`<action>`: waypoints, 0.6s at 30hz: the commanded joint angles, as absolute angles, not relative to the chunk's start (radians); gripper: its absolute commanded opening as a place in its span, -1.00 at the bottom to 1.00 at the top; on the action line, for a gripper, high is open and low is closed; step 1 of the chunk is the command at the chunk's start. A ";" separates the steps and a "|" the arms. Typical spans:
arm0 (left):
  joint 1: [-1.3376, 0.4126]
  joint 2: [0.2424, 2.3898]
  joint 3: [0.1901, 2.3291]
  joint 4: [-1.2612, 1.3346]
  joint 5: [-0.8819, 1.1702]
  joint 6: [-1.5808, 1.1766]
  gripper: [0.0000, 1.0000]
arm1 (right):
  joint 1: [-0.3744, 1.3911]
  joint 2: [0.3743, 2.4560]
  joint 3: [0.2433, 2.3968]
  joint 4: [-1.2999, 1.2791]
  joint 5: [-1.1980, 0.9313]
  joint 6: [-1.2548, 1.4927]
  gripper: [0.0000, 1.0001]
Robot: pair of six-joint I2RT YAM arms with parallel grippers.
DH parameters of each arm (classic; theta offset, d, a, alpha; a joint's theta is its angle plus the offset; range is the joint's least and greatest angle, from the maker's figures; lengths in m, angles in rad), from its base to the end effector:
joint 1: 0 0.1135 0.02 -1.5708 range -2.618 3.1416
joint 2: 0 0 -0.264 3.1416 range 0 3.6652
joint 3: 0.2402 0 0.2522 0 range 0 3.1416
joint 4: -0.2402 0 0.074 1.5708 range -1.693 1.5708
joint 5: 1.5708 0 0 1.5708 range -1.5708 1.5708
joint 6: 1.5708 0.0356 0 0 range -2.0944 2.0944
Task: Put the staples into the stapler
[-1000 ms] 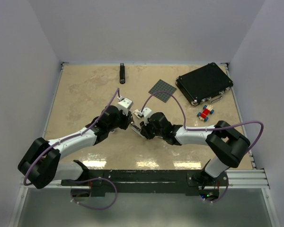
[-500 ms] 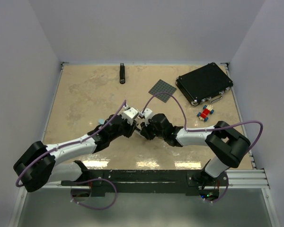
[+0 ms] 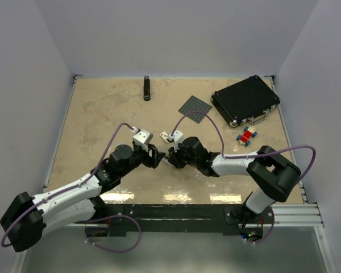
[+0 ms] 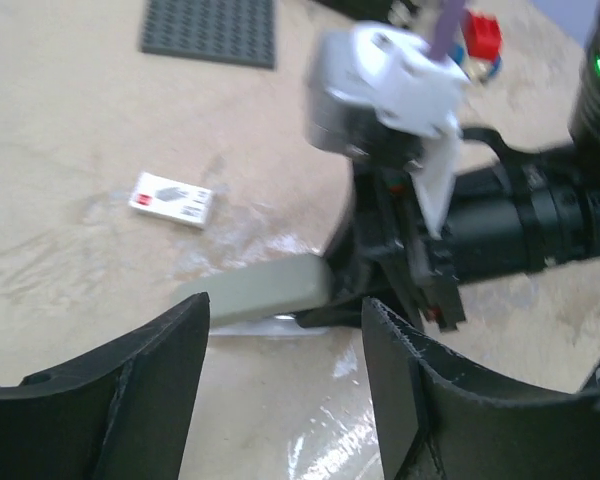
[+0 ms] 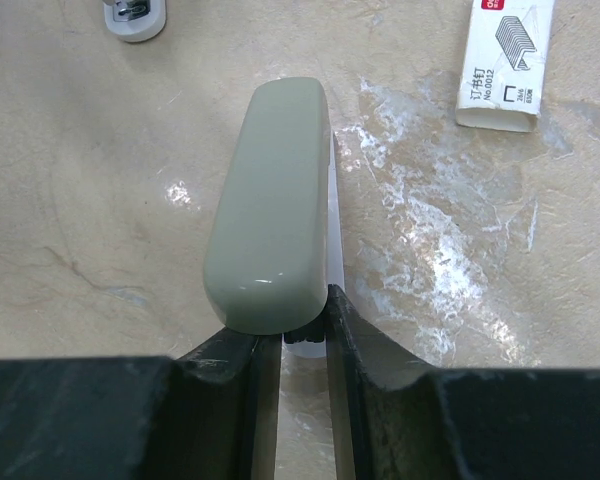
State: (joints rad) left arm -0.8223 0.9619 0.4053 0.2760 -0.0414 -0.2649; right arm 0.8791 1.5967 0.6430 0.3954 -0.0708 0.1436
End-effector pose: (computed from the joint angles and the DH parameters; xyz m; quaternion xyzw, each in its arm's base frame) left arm 0.1467 -0.1558 0.2212 0.2078 0.7715 -0.2968 0.5230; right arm 0.1961 0.2407 0.1543 -0.3302 0.8094 0.2641 0.4075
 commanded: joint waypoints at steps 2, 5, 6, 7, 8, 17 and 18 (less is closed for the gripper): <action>-0.697 0.813 0.377 0.302 -0.218 -0.371 0.36 | 0.882 1.529 0.647 0.324 -0.078 0.167 -0.35; -0.635 0.732 0.377 0.272 -0.277 -0.361 0.41 | 0.884 1.491 0.670 0.235 -0.074 0.183 -0.18; -0.631 0.695 0.379 0.265 -0.303 -0.347 0.43 | 0.884 1.473 0.679 0.207 -0.071 0.186 -0.11; -0.632 0.678 0.380 0.255 -0.328 -0.318 0.44 | 0.884 1.462 0.699 0.181 -0.066 0.186 -0.07; -0.630 0.663 0.387 0.252 -0.365 -0.302 0.46 | 0.884 1.453 0.710 0.126 -0.066 0.186 -0.03; -0.629 0.577 0.426 0.232 -0.500 -0.112 0.50 | 0.884 1.479 0.965 -0.263 -0.017 0.212 0.14; -0.629 0.577 0.429 0.235 -0.512 -0.072 0.50 | 0.884 1.489 0.989 -0.291 -0.008 0.210 0.14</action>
State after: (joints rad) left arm -0.6350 0.5915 0.3832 0.2153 -0.4187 -0.2092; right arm 0.8791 1.4662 0.8688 -0.0856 -0.0532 0.1913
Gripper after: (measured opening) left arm 0.745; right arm 0.568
